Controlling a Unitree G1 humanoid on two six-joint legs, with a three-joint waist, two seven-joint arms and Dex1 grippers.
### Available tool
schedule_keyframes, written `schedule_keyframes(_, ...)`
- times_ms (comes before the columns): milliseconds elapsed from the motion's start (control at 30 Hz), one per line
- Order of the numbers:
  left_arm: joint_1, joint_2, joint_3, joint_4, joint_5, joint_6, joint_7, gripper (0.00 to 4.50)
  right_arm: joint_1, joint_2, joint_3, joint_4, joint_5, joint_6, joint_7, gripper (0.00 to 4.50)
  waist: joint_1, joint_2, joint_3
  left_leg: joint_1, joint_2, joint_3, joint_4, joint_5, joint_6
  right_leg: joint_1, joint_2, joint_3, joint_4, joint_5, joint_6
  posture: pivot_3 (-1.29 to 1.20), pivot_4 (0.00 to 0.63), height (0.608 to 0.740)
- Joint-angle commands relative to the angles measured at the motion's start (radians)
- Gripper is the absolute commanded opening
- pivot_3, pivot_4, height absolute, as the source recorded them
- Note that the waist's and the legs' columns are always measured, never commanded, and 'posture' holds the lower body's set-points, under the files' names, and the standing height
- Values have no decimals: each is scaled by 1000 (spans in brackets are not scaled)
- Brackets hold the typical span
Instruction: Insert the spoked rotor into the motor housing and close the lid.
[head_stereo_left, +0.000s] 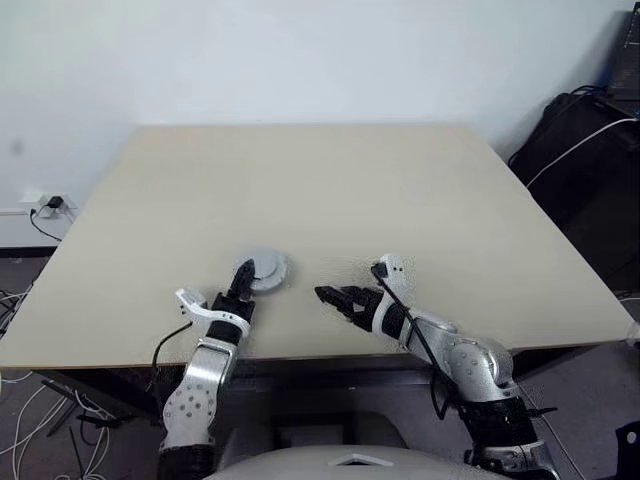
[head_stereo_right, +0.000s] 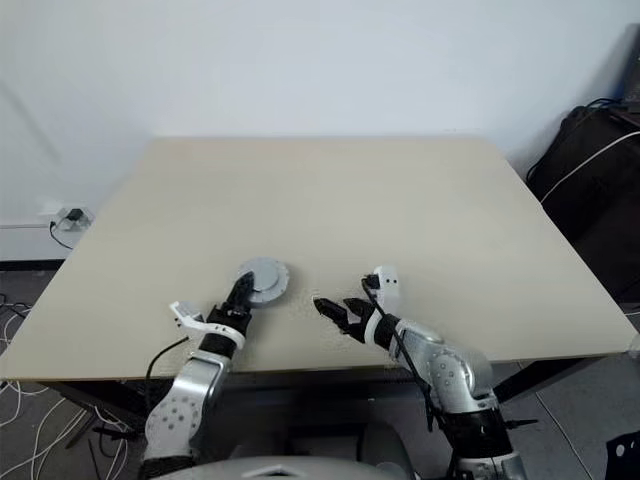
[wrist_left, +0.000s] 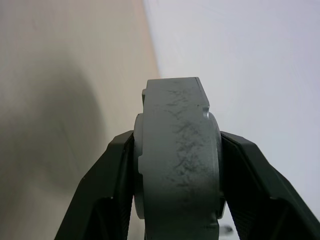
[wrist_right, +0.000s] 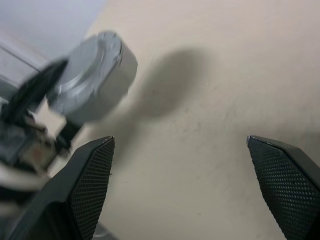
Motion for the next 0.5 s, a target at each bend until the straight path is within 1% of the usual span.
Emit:
schedule_keyframes(33, -91, -84, 45, 40, 12, -35, 15, 2139, -8, -23, 53, -38, -117, -96, 43, 4500, 1, -1, -1, 0, 0, 0, 0, 0, 0, 0, 0, 0, 0, 0, 0, 0, 0, 740)
schedule_keyframes(133, -183, -75, 101, 129, 27, -66, 33, 2139, -3, -28, 89, -29, -219, -188, 58, 4500, 5, -3, -1, 0, 0, 0, 0, 0, 0, 1, 0, 0, 0, 0, 0, 0, 0, 740)
schedule_keyframes(267, -303, -62, 149, 244, 65, -87, 23, 2139, 3, -17, 98, -18, -281, -233, 76, 4500, 6, -5, -1, 0, 0, -1, 1, 1, -1, 1, 1, -1, 0, 0, 0, 0, 0, 740)
schedule_keyframes(500, -509, -58, 223, 462, 151, -93, 10, 2139, 13, 2, 93, -12, -325, -240, 99, 4500, 14, -7, -2, 0, -2, 0, 1, 1, -1, 4, 1, -1, -3, 1, 2, 0, 0, 740)
